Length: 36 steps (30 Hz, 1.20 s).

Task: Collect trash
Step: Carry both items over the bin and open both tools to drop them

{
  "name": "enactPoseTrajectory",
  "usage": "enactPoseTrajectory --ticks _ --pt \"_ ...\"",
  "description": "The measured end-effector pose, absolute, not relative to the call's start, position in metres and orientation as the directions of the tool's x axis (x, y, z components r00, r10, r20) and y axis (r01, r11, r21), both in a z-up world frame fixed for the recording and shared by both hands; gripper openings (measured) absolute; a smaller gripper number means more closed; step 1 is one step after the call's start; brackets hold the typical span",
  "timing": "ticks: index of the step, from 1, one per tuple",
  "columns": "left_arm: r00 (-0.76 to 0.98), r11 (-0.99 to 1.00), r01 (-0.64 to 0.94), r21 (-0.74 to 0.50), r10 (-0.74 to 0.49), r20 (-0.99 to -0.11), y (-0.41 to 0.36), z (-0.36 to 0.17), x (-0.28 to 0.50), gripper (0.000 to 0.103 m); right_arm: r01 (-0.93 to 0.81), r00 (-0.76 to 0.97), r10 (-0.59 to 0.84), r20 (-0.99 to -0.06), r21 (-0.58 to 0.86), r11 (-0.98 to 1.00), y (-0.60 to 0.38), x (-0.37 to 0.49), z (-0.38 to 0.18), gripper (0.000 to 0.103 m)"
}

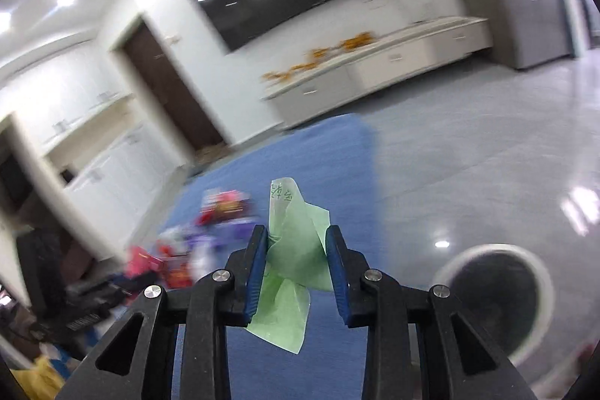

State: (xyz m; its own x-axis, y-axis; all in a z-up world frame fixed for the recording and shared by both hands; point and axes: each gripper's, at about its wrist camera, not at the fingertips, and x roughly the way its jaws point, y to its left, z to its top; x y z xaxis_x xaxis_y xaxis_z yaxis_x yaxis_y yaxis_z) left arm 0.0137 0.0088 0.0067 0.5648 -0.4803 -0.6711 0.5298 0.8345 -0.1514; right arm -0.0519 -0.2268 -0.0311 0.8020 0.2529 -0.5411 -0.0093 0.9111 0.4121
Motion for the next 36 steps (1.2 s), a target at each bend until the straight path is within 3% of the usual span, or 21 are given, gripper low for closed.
enactPoseTrajectory --ticks 5,13,17,19,26,33,36 --pt "0.474 0.764 0.629 -0.142 -0.522 -0.709 -0.086 -0.01 0.032 0.029 0.178 0.786 0.149 -0.6 0.451 0.875 -0.303 -0.07 -0.066 0.03" --pt "0.334 0.7 0.691 -0.18 -0.529 -0.78 -0.194 -0.06 0.061 0.033 0.31 0.717 0.115 -0.688 0.462 0.831 -0.36 -0.064 -0.118 0.032" --pt "0.262 0.679 0.694 -0.241 -0.55 -0.793 -0.222 -0.079 0.07 0.045 0.355 0.681 0.102 -0.726 0.448 0.821 -0.372 -0.055 -0.128 0.037" --pt "0.25 0.684 0.683 -0.256 -0.549 -0.798 -0.229 -0.084 0.076 0.056 0.375 0.669 0.091 -0.738 0.441 0.815 -0.377 -0.05 -0.13 0.054" --pt "0.297 0.697 0.674 -0.244 -0.558 -0.775 -0.222 -0.076 0.075 0.058 0.404 0.671 0.053 -0.74 0.424 0.81 -0.382 -0.056 -0.124 0.055" --pt "0.492 0.764 0.623 -0.167 -0.549 -0.676 -0.195 -0.042 0.063 0.058 0.39 0.728 -0.023 -0.686 0.386 0.836 -0.379 -0.071 -0.089 0.055" --pt "0.486 0.755 0.635 -0.164 -0.556 -0.674 -0.183 -0.033 0.059 0.058 0.383 0.754 -0.059 -0.654 0.365 0.849 -0.373 -0.076 -0.07 0.061"
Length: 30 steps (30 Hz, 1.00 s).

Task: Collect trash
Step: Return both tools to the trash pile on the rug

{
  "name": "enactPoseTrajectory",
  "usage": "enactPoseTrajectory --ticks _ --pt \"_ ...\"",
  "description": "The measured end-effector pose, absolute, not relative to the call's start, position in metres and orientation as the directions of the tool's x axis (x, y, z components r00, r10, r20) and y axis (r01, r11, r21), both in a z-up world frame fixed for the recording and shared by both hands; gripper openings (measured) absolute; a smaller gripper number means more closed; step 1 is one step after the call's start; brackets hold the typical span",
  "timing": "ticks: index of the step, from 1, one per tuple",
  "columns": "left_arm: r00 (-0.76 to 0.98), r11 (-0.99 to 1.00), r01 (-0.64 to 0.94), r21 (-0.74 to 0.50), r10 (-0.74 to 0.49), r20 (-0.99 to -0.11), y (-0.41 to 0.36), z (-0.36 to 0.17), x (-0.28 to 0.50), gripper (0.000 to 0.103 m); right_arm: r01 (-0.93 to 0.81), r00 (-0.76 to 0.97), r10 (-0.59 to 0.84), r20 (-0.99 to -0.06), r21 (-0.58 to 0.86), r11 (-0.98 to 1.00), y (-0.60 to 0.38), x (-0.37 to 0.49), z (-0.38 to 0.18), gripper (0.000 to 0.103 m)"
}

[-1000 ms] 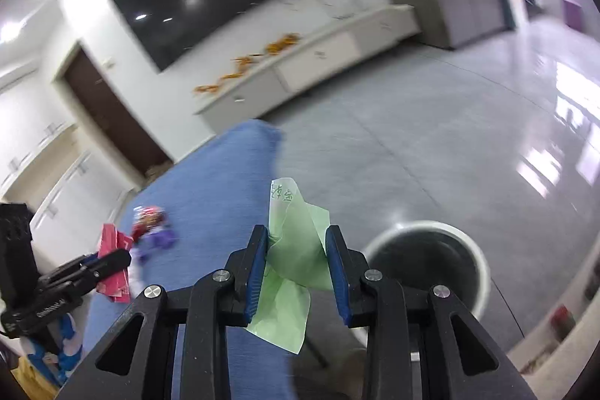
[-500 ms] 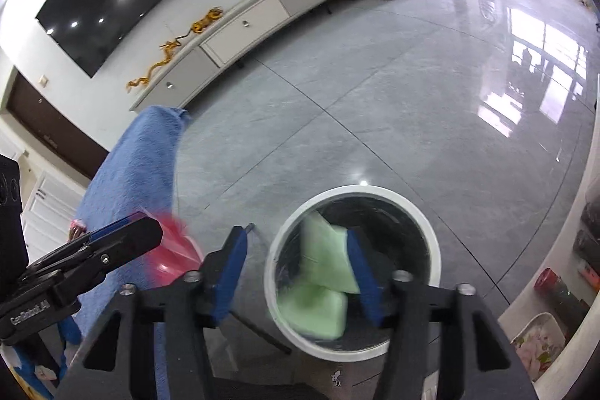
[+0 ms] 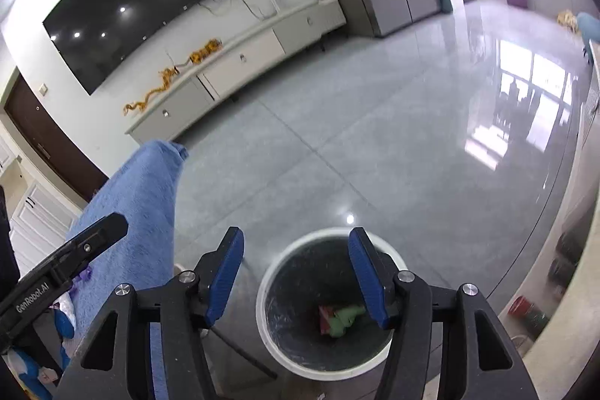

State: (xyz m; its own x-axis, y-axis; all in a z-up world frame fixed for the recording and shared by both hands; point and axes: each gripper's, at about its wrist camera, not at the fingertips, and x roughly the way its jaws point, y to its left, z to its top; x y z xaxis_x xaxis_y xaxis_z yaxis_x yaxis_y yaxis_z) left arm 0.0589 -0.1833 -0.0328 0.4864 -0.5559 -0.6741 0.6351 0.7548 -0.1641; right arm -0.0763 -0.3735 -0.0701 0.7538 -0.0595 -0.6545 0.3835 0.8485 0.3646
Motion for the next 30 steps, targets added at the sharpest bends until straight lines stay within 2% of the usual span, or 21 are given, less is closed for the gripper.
enactPoseTrajectory --ticks 2,4,11,17,23,30 --pt "0.503 0.758 0.636 -0.147 -0.55 -0.666 -0.172 -0.025 0.054 0.058 0.375 0.772 -0.073 -0.631 0.359 0.855 -0.367 -0.077 -0.058 0.068" --pt "0.52 0.763 0.634 -0.128 -0.543 -0.659 -0.159 -0.016 0.048 0.058 0.364 0.793 -0.09 -0.602 0.35 0.863 -0.359 -0.08 -0.043 0.081" --pt "0.618 0.824 0.561 -0.085 -0.485 -0.619 -0.09 0.014 0.037 0.058 0.278 0.867 -0.083 -0.492 0.339 0.899 -0.317 -0.094 0.004 0.103" --pt "0.719 0.879 0.473 -0.057 -0.423 -0.552 -0.009 0.038 0.024 0.058 0.196 0.914 -0.06 -0.402 0.308 0.931 -0.277 -0.101 0.044 0.103" --pt "0.78 0.926 0.372 -0.059 -0.347 -0.521 0.081 0.042 0.013 0.058 0.114 0.953 -0.021 -0.303 0.292 0.95 -0.244 -0.108 0.072 0.103" --pt "0.839 0.978 0.2 -0.058 -0.202 -0.505 0.181 0.035 0.003 0.058 0.047 0.954 0.036 -0.297 0.268 0.962 -0.204 -0.103 0.083 0.103"
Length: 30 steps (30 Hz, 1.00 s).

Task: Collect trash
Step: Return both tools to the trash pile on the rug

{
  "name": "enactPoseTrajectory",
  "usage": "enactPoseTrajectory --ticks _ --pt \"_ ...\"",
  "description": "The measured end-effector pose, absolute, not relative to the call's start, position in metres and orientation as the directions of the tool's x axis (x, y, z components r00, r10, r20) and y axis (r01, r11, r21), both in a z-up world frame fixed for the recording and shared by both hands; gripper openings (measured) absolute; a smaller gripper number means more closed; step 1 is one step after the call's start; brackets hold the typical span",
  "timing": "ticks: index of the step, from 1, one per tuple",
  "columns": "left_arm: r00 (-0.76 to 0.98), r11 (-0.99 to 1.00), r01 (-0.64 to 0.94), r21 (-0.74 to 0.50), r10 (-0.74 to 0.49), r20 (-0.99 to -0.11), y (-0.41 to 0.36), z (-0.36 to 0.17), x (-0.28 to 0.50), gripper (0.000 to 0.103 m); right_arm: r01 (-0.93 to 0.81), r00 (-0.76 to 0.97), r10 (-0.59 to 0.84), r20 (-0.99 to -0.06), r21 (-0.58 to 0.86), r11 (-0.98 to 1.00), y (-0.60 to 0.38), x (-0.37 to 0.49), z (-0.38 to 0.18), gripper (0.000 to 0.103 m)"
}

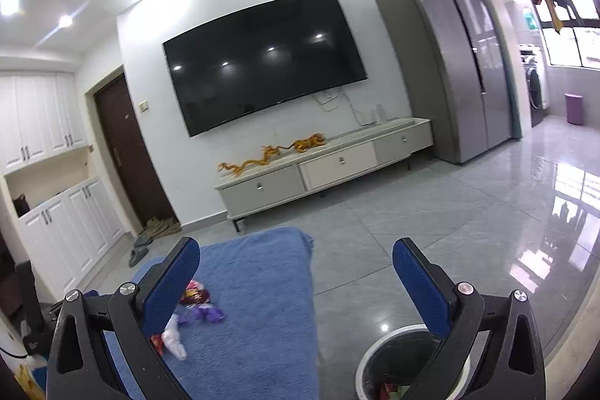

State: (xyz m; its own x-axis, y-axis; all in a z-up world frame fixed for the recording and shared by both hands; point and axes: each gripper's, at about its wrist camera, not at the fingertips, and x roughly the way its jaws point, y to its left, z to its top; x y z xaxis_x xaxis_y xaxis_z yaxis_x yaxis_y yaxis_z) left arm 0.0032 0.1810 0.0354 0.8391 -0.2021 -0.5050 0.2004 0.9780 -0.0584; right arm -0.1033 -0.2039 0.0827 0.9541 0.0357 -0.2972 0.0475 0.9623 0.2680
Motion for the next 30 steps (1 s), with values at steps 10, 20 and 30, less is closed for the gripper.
enactPoseTrajectory --ticks 10,20,30 --pt "0.818 0.987 0.112 -0.118 -0.159 -0.553 0.255 0.006 0.004 0.058 -0.021 0.921 0.111 -0.373 0.236 0.972 -0.16 -0.076 0.077 0.103" --pt "0.732 0.962 0.226 -0.151 -0.27 -0.626 0.214 -0.033 0.019 0.058 -0.043 0.875 0.147 -0.46 0.229 0.972 -0.145 -0.047 0.05 0.103" --pt "0.701 0.967 0.218 -0.133 -0.25 -0.668 0.191 -0.06 0.048 0.058 -0.075 0.816 0.206 -0.541 0.253 0.964 -0.14 -0.008 0.01 0.103"
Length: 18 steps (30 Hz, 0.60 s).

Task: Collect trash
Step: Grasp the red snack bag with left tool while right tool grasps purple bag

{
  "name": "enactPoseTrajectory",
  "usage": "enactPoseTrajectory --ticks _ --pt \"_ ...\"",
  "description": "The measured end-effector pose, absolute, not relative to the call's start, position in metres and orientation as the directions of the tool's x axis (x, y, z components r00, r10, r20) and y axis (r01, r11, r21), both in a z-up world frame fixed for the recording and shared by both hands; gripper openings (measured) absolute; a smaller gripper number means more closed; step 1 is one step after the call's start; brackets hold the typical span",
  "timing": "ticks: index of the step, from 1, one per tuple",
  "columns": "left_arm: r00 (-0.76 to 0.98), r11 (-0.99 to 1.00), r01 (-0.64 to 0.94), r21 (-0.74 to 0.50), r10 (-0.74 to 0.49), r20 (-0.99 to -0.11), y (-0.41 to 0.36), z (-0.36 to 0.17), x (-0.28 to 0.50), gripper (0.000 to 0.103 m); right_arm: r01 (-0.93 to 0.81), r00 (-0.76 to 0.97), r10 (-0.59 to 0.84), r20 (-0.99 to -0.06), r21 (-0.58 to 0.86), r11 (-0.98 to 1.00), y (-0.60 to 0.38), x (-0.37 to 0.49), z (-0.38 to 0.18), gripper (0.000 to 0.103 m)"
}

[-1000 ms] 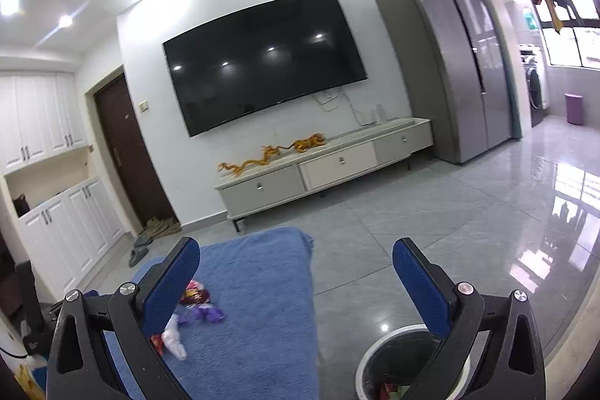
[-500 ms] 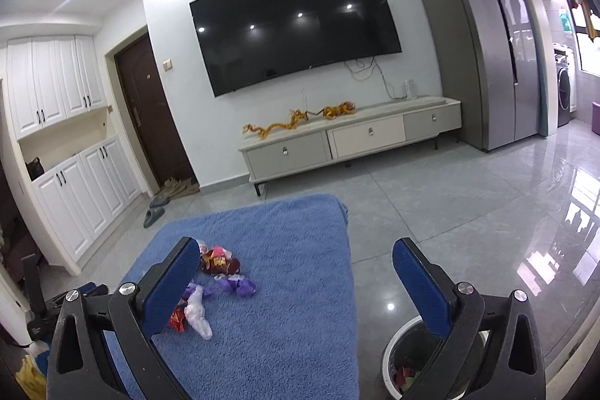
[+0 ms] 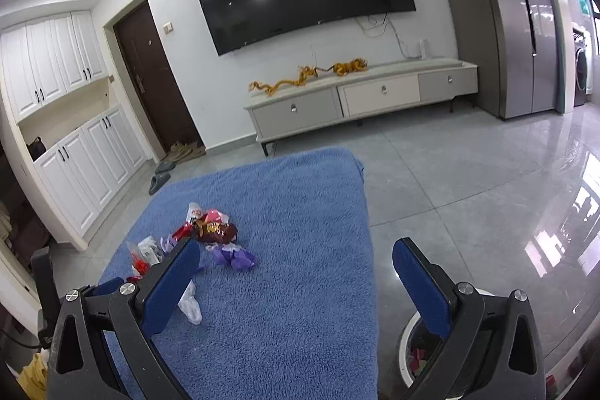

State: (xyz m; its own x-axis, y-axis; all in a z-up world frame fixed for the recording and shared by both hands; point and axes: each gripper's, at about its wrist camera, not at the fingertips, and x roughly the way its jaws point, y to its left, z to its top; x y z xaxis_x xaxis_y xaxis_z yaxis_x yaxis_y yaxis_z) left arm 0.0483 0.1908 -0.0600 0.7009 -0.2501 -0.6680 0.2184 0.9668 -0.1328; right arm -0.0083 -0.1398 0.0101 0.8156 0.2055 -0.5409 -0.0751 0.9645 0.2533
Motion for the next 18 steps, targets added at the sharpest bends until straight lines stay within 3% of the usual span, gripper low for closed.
enactPoseTrajectory --ticks 8,18 --pt "0.67 0.974 0.175 -0.142 -0.224 -0.707 0.188 -0.083 0.069 0.058 -0.148 0.756 0.271 -0.596 0.247 0.958 -0.117 0.034 -0.019 0.103" --pt "0.65 0.97 0.169 -0.175 -0.244 -0.72 0.191 -0.093 0.073 0.058 -0.358 0.633 0.393 -0.667 0.198 0.913 -0.053 0.096 -0.06 0.103"
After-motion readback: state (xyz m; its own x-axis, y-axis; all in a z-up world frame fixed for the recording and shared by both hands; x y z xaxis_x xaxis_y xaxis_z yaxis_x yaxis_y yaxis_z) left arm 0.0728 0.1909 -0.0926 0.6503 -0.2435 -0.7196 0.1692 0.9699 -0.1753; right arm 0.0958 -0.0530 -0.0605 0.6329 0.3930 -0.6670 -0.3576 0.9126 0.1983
